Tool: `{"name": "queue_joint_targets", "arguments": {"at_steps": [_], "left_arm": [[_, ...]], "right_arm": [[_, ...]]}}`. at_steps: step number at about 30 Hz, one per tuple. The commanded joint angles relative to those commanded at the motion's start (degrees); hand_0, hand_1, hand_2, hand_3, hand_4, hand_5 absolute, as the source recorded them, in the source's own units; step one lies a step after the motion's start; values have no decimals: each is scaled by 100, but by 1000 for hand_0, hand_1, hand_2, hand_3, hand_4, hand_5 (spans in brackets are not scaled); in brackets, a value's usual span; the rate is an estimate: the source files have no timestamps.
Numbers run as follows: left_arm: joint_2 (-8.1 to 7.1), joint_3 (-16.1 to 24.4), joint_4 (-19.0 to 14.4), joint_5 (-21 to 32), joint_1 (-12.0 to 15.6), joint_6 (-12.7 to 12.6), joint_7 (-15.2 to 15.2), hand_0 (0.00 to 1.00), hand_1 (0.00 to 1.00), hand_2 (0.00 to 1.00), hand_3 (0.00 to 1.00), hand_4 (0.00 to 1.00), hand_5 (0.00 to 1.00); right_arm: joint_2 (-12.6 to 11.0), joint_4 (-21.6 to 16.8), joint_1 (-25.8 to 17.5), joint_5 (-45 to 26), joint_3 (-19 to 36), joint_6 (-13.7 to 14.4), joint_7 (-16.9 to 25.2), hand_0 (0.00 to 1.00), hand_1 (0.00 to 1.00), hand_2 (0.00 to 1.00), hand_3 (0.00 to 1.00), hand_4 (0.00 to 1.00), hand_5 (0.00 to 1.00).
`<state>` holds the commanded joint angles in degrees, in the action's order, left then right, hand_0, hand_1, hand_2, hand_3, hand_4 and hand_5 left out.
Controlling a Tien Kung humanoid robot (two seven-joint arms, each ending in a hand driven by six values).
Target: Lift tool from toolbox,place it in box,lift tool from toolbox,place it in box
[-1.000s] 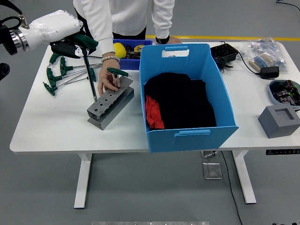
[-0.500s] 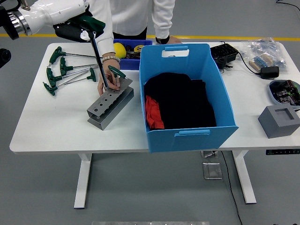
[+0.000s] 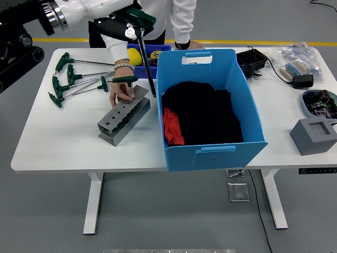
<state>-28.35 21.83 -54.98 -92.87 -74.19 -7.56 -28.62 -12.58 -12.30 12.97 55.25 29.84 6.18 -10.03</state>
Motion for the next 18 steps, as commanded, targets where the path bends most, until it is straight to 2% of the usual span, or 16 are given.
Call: {"name": "queue_joint_targets", "arguments": {"at_steps": [10,14,18], "left_arm": [[803,185,122,78,61,-117,-81,211,55,73,70,591,744],[1272,153,397,143,183,-219,-158,211,55,73,70,591,744],[1710,-49,717,161,190,-269,-186,214,60,76,77,591,746]], "right_arm": [[-12,-11,8,56,24,-11,-16,640,602,669,536,786,597],[-13,-10,11,130,67,-19,-31,640,602,669,536,786,597],[-28,-23,78,318,149,-49,-64,641,602,667,535,785,597]]}}
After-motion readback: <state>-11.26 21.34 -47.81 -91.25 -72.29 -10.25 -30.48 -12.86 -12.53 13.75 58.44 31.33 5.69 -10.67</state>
